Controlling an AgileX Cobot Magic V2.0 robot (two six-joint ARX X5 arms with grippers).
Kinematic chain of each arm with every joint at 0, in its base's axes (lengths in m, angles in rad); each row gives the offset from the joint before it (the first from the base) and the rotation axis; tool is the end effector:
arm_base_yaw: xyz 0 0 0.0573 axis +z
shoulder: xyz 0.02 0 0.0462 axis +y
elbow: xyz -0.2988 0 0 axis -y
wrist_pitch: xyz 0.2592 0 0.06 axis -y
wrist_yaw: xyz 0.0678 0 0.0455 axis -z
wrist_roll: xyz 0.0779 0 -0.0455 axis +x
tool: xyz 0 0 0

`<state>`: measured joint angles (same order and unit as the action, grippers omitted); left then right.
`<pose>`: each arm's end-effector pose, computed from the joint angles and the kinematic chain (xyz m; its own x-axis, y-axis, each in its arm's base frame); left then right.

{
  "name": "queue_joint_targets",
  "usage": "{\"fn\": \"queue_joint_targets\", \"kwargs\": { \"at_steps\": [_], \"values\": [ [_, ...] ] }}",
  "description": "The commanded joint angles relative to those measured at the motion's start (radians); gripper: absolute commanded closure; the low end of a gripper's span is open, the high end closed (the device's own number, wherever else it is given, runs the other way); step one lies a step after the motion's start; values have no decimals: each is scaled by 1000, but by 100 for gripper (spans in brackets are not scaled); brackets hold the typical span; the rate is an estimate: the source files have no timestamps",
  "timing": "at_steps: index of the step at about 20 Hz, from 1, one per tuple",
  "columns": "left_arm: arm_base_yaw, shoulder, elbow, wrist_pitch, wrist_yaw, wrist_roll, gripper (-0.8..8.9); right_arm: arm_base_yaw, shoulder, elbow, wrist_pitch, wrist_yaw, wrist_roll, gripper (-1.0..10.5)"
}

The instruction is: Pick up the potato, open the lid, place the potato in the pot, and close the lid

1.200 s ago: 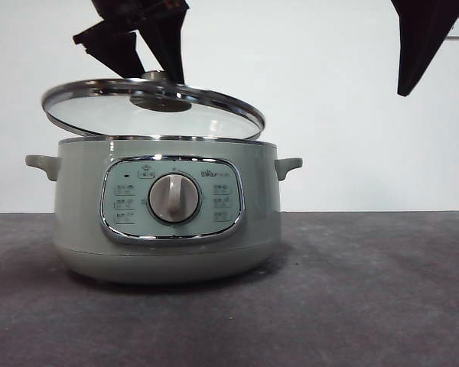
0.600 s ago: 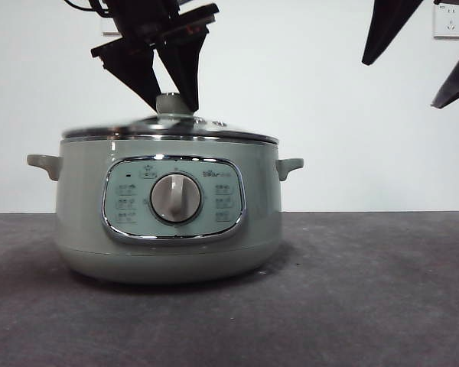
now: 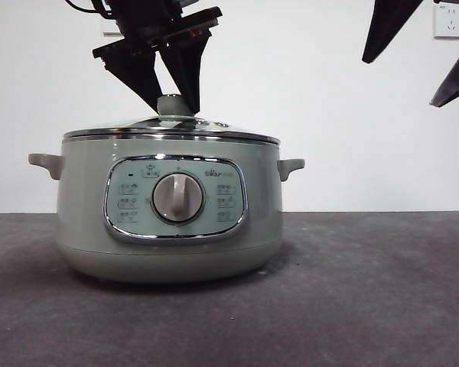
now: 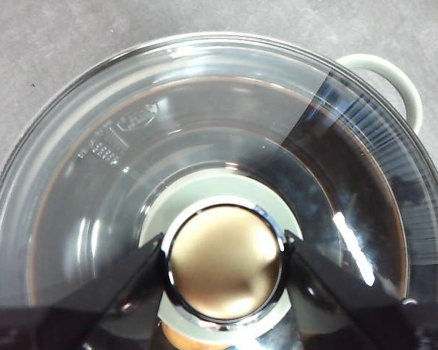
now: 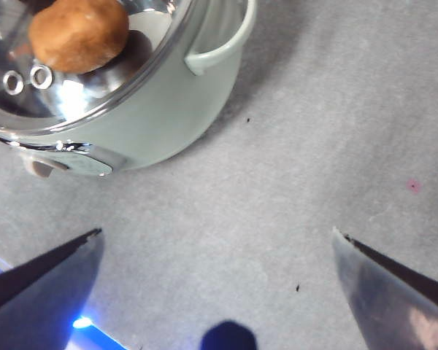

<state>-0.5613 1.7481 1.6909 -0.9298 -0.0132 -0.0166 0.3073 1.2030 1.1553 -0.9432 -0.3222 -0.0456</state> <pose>0.3521 -0.2201 0.3211 0.4736 -0.2822 -0.8343 0.5143 0.8576 0.0019 0.2327 0.0997 0.3114 0.3996 0.4590 -0.7935 -0.4882 0.8392 0.2396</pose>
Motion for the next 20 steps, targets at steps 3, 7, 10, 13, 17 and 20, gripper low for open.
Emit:
{"fn": "queue_joint_targets", "kwargs": {
  "at_steps": [3,7,10,13,17,20],
  "values": [
    [-4,12,22,0,-6,-14,146,1,1,-8,4,-4,-7,128],
    [-2,-42,85,-83,-6,-12,147,1,1,-8,-7,-5,-3,128],
    [-3,-124,99,-144,-5,-4,148,1,1,-8,-15,-5,-3,128],
    [-3,-216,99,-249,-6,3,157,1,1,-8,-34,-5,-3,128],
    [-3,-328,99,-383,-15,24,161,1,1,-8,-51,-63,-3,128],
    [-3,-389,98,-388,-38,26,266,1,1,-8,-54,-79,5,136]
  ]
}}
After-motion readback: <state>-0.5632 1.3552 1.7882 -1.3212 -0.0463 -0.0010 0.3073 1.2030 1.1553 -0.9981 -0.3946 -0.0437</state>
